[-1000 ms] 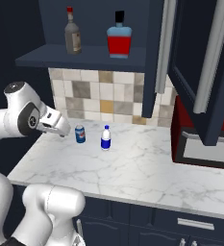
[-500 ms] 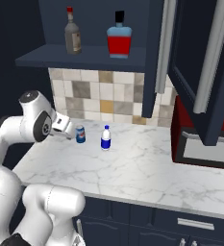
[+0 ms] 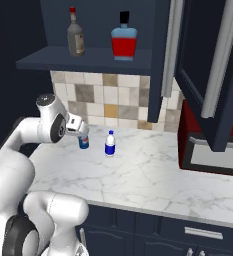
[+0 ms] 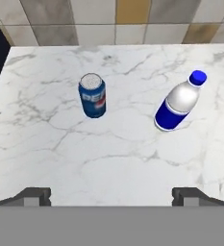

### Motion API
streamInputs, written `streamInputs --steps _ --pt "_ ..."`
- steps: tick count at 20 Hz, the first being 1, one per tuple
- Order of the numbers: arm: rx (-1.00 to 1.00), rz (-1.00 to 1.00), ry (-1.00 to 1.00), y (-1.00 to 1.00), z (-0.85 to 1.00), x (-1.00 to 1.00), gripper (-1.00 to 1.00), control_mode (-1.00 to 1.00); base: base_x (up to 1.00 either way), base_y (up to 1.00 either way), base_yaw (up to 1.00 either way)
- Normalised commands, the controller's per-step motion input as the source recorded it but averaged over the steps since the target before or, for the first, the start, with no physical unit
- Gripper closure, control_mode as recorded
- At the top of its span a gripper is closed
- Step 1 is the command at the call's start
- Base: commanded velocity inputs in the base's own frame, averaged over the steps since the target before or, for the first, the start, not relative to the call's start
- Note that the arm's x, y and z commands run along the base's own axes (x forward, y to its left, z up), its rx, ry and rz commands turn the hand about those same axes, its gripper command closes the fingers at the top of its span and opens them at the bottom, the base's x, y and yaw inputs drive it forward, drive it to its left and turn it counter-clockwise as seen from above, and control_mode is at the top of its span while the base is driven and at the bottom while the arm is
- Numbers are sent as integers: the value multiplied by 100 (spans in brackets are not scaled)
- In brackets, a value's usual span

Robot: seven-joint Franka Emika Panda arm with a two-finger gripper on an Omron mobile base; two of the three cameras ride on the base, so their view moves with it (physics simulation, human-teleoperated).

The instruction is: Sort all alcoholic drinks to one cabinet, and non-alcoholic drinks to the other.

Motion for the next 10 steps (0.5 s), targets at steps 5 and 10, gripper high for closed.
streamInputs --steps 5,10 --pt "0 8 0 0 -29 40 -100 -100 0 0 0" --pt "0 6 0 3 -31 35 -100 -100 0 0 0"
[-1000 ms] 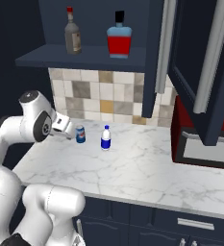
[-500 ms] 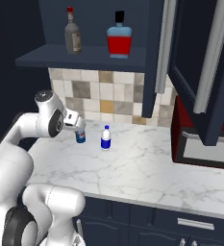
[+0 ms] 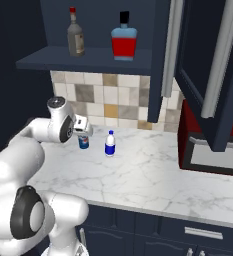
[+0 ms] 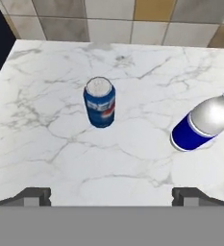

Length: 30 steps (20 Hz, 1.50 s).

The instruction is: Sort all alcoholic drinks to one cabinet, and non-alcoholic drinks to the other.

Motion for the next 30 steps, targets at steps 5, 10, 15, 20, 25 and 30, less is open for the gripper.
streamInputs --steps 5,10,15,20,25,30 --pt "0 6 0 10 -30 29 -100 -100 0 0 0" --pt "0 4 0 2 -23 28 -100 -100 0 0 0" --pt "0 2 0 1 -21 20 -100 -100 0 0 0" --pt "0 0 0 4 -21 29 -100 -100 0 0 0" --pt "0 0 0 3 -11 37 -100 -100 0 0 0" --pt "0 0 0 1 -7 39 -100 -100 0 0 0"
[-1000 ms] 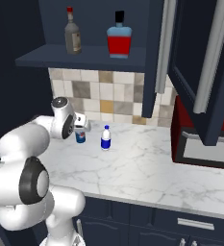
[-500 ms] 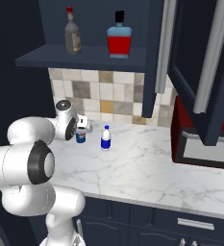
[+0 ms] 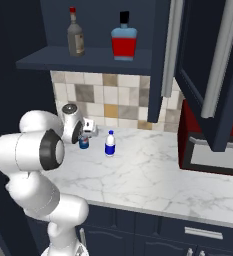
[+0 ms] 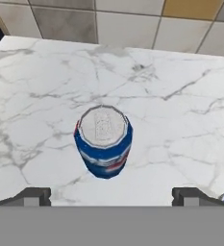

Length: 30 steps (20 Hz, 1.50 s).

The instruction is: Sort all alcoholic drinks to one cabinet, and non-alcoholic drinks to the other.

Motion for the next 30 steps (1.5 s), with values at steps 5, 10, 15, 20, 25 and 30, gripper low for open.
streamInputs --steps 5,10,15,20,25,30 --pt "0 0 0 4 -16 35 -100 -100 0 0 0" --pt "0 0 0 8 -21 32 -100 -100 0 0 0" --pt "0 0 0 11 -20 29 -100 -100 0 0 0" --pt "0 0 0 11 -17 30 -100 -100 0 0 0" --pt "0 0 0 6 -12 7 100 -100 0 0 0" --pt "0 0 0 0 -9 0 100 -100 0 0 0"
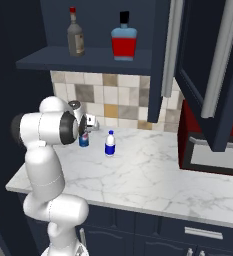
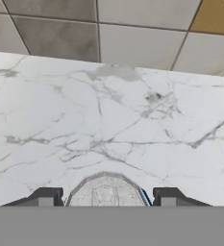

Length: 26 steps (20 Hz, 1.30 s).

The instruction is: Sort all alcoholic drinks to one cabinet, and non-alcoholic drinks to the other.

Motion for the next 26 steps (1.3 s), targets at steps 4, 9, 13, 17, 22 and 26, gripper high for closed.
streamInputs --steps 4,9,13,17,22,26 --pt "0 0 0 0 4 -13 100 -100 0 0 0" --pt "0 0 -4 0 52 -35 100 -100 0 0 0" --pt "0 0 -12 0 82 -54 100 -100 0 0 0" --pt "0 0 -10 0 97 -54 100 -100 0 0 0" --pt "1 0 -4 0 90 -67 100 -100 0 0 0" --pt "5 -3 0 0 73 -74 100 -100 0 0 0"
